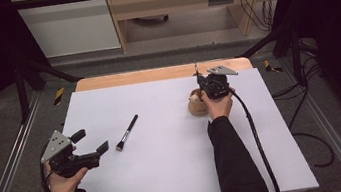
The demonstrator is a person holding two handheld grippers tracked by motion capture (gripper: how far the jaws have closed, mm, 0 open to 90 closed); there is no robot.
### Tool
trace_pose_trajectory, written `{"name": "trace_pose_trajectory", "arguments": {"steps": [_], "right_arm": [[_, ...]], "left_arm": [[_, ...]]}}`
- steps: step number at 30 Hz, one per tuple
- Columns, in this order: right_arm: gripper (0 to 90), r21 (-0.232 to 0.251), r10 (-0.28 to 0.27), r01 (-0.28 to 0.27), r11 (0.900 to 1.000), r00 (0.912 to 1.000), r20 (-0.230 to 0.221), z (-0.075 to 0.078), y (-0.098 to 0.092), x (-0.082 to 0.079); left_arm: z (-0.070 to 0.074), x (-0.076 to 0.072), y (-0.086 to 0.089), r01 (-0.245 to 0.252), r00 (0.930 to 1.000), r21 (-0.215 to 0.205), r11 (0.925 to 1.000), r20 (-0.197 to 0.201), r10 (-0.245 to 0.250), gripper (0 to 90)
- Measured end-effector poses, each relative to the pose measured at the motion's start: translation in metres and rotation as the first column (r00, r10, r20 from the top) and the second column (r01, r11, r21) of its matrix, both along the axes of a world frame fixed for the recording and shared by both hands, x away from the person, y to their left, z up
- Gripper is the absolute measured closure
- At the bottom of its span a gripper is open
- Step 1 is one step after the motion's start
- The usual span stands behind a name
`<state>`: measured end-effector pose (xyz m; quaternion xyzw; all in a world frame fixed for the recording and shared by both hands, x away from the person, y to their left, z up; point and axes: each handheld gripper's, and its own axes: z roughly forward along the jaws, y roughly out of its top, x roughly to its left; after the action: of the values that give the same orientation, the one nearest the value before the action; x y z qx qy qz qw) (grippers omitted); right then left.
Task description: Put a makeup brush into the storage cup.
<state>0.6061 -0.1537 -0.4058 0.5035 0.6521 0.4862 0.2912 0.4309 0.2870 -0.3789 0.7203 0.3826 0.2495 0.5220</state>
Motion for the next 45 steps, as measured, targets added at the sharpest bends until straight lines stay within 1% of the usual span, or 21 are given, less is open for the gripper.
{"name": "trace_pose_trajectory", "arguments": {"steps": [9,10,11,12,14,16,18,19,21,22,23,25,29,31,33,34,36,38,40,44,45], "right_arm": [[85.7,-0.028,0.002,-0.003,1.0,0.9999,-0.016,-0.003,0.0,-0.001],[85.7,-0.025,0.003,-0.003,1.0,0.9998,-0.022,-0.004,0.0,-0.001],[85.7,-0.026,0.003,-0.003,1.0,0.9999,-0.016,-0.005,-0.001,-0.001],[85.7,-0.012,-0.001,0.001,1.0,0.9997,-0.026,-0.006,-0.002,-0.002],[85.7,-0.016,-0.009,0.008,1.0,0.9994,-0.035,-0.01,-0.004,-0.002],[85.7,-0.011,-0.004,0.003,1.0,0.9991,-0.042,-0.012,-0.005,-0.004],[85.7,-0.021,0.0,-0.001,1.0,0.9987,-0.052,-0.014,-0.006,-0.004],[85.7,-0.016,-0.001,0.0,1.0,0.9983,-0.059,-0.014,-0.006,-0.004],[85.6,-0.015,0.002,-0.003,1.0,0.9981,-0.062,-0.014,-0.006,-0.004],[85.6,-0.026,0.004,-0.005,1.0,0.9982,-0.059,-0.015,-0.005,-0.004],[85.6,-0.025,0.006,-0.007,1.0,0.9979,-0.065,-0.015,-0.005,-0.005],[85.6,-0.03,0.006,-0.008,1.0,0.998,-0.062,-0.015,-0.005,-0.005],[85.5,-0.023,0.004,-0.006,1.0,0.9966,-0.082,-0.018,-0.006,-0.008],[85.4,-0.028,0.01,-0.012,1.0,0.9966,-0.081,-0.018,-0.008,-0.009],[85.3,-0.037,0.012,-0.016,0.999,0.9953,-0.096,-0.019,-0.01,-0.01],[85.3,-0.043,0.011,-0.016,0.999,0.9953,-0.096,-0.019,-0.011,-0.011],[85.0,-0.038,0.017,-0.021,0.999,0.9945,-0.104,-0.018,-0.013,-0.012],[83.4,-0.042,0.023,-0.028,0.999,0.9926,-0.119,-0.018,-0.015,-0.013],[81.5,-0.044,0.028,-0.034,0.998,0.9919,-0.124,-0.016,-0.017,-0.014],[79.0,-0.052,0.047,-0.053,0.997,0.9925,-0.113,-0.009,-0.018,-0.022],[78.5,-0.053,0.055,-0.061,0.997,0.9935,-0.1,-0.007,-0.019,-0.025]], "left_arm": [[0.0,0.0,-0.001,0.002,1.0,0.004,1.0,-0.002,-0.002,6.9],[0.0,0.0,-0.001,0.002,1.0,0.004,1.0,-0.002,-0.002,6.9],[0.0,0.0,-0.001,0.003,1.0,0.004,1.0,-0.001,-0.003,6.9],[0.0,0.0,-0.001,0.003,1.0,0.003,1.0,0.0,-0.003,6.9],[0.0,0.0,-0.001,0.004,1.0,0.003,1.0,-0.001,-0.004,6.9],[0.0,0.0,-0.002,0.006,1.0,0.011,0.9999,-0.003,-0.006,6.9],[0.0,0.0,-0.002,0.005,1.0,0.011,0.9999,-0.003,-0.005,6.9],[0.0,0.0,-0.002,0.006,1.0,0.012,0.9999,-0.003,-0.006,6.9],[-0.001,0.0,-0.002,0.003,1.0,0.006,1.0,-0.003,-0.003,6.9],[-0.001,0.0,-0.002,0.004,1.0,0.007,1.0,-0.003,-0.004,6.9],[-0.001,0.0,-0.002,0.003,1.0,0.008,1.0,-0.003,-0.003,6.9],[-0.001,0.0,-0.003,0.004,1.0,0.009,1.0,-0.003,-0.004,6.9],[-0.001,0.0,-0.003,0.005,1.0,0.009,0.9999,-0.003,-0.005,6.9],[-0.001,0.0,-0.003,0.005,1.0,0.011,0.9999,-0.004,-0.005,6.9],[-0.001,0.0,-0.003,0.006,1.0,0.016,0.9999,-0.005,-0.006,6.9],[-0.001,0.0,-0.004,0.006,1.0,0.016,0.9999,-0.004,-0.006,6.9],[-0.001,0.0,-0.004,0.006,1.0,0.015,0.9999,-0.005,-0.006,6.9],[-0.002,0.0,-0.004,0.006,1.0,0.016,0.9998,-0.006,-0.005,6.9],[-0.001,0.0,-0.004,0.006,1.0,0.016,0.9999,-0.006,-0.006,6.9],[-0.001,0.0,-0.004,0.002,1.0,0.011,0.9999,-0.004,-0.002,6.9],[-0.001,0.0,-0.004,0.002,1.0,0.012,0.9999,-0.005,-0.002,6.9]]}}
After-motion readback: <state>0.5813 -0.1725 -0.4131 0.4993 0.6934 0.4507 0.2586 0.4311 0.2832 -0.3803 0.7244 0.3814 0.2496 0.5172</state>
